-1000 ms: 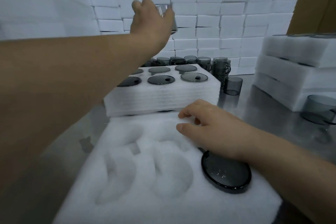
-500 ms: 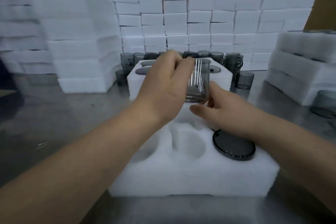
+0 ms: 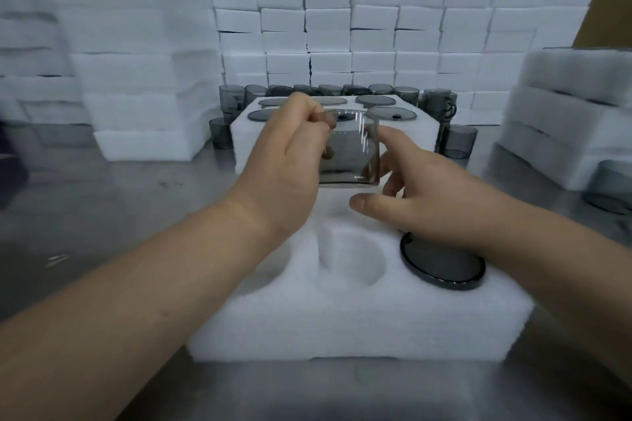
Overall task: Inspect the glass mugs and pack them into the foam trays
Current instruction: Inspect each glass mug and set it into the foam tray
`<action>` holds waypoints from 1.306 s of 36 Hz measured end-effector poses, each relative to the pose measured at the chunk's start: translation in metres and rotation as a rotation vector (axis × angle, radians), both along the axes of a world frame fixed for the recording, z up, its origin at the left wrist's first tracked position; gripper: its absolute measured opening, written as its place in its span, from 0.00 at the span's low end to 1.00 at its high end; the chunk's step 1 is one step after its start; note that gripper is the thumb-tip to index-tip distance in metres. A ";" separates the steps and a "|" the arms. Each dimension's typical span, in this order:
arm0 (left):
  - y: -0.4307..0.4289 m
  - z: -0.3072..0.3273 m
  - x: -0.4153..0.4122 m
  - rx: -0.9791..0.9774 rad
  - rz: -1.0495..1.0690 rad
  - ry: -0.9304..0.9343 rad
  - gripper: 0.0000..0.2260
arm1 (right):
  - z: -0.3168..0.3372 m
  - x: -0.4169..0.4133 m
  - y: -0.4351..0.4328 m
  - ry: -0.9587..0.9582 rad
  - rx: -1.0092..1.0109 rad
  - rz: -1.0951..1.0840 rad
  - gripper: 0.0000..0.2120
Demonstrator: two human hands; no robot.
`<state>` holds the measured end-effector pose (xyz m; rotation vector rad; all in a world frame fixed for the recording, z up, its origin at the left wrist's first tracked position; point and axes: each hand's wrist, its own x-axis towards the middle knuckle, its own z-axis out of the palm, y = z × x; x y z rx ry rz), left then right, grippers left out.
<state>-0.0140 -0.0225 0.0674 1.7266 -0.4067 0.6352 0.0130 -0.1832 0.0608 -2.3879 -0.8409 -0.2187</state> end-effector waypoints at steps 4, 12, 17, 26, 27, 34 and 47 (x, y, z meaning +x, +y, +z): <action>0.000 0.000 -0.001 0.022 0.005 -0.023 0.05 | 0.000 0.000 -0.001 -0.014 0.026 0.002 0.39; 0.000 0.000 -0.001 0.057 0.089 -0.020 0.04 | 0.000 -0.002 -0.002 -0.036 0.076 0.021 0.40; 0.000 0.000 -0.001 0.088 0.115 -0.018 0.03 | 0.000 -0.002 -0.003 -0.074 0.096 0.013 0.40; 0.000 0.000 -0.001 0.130 0.134 -0.055 0.04 | -0.002 -0.001 -0.004 -0.097 0.148 0.023 0.45; 0.000 0.000 -0.001 0.134 0.137 -0.053 0.05 | -0.002 -0.001 -0.004 -0.099 0.148 0.020 0.44; 0.000 0.002 -0.001 0.030 0.058 -0.052 0.06 | 0.000 -0.003 -0.002 -0.065 0.232 0.026 0.44; 0.003 0.002 0.001 -0.073 0.019 0.039 0.10 | -0.004 0.003 -0.004 0.086 0.437 0.084 0.25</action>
